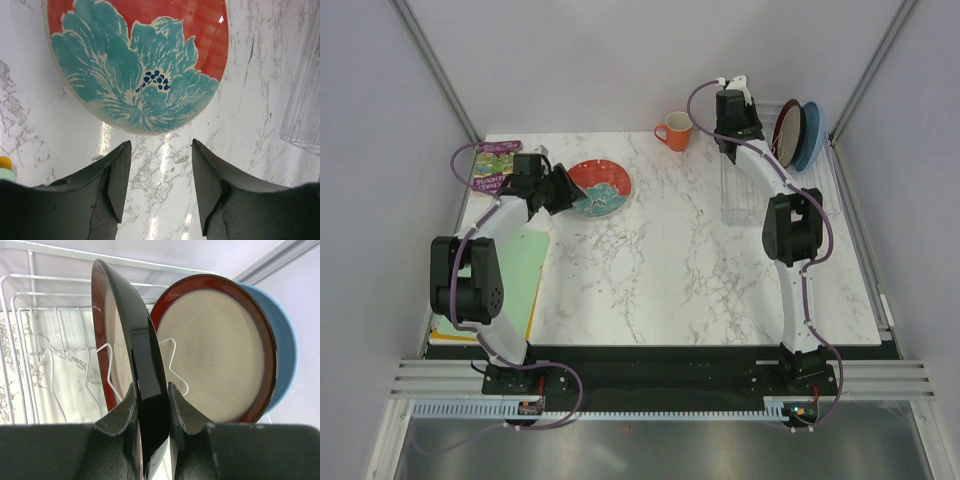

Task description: Unload the plates from the dish rack

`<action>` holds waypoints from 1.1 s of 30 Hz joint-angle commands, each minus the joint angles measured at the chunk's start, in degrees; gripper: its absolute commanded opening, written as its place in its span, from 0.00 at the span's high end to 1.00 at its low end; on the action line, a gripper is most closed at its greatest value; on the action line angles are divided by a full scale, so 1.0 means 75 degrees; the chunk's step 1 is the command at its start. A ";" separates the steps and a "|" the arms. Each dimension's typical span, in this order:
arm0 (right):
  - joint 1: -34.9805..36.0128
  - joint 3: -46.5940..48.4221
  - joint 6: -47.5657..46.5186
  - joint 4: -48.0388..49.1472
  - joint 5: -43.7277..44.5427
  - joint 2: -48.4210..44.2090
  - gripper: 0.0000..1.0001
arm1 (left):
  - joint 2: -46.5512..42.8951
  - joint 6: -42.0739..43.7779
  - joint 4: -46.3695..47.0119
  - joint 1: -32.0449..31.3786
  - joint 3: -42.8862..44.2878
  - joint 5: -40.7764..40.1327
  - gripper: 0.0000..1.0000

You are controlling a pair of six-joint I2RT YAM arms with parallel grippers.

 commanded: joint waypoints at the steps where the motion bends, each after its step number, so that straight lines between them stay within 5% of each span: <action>1: -0.0115 0.0025 -0.0453 0.1141 0.1692 -0.1357 1.00 | -0.0638 0.0366 0.0013 0.0022 -0.0161 0.0074 0.40; 2: -0.0115 0.0002 -0.0488 0.1140 0.1692 -0.1440 1.00 | -0.0685 0.0389 0.0013 0.0022 -0.0197 0.0109 0.26; 13: -0.0103 -0.0991 -0.0314 0.1012 0.1506 -0.2808 1.00 | -0.1012 0.0261 0.0049 0.0011 -0.0361 0.0601 0.22; 16: -0.0057 -0.1519 0.0026 0.0814 0.1213 -0.3535 1.00 | -0.1153 0.0261 0.0247 0.0011 -0.0501 0.0916 0.12; 22: 0.0411 -0.2235 0.1359 -0.0651 -0.0919 -0.4954 1.00 | -0.1376 -0.0148 0.1090 0.0011 -0.0864 0.1992 0.00; 27: 0.0576 -0.3089 0.2883 -0.1343 -0.4055 -0.5996 1.00 | -0.1633 -0.0723 0.2296 0.0011 -0.1321 0.3142 0.00; 33: 0.0974 -0.3934 0.4291 -0.1309 -0.5888 -0.6783 1.00 | -0.1845 -0.1473 0.3715 -0.0001 -0.1884 0.3976 0.00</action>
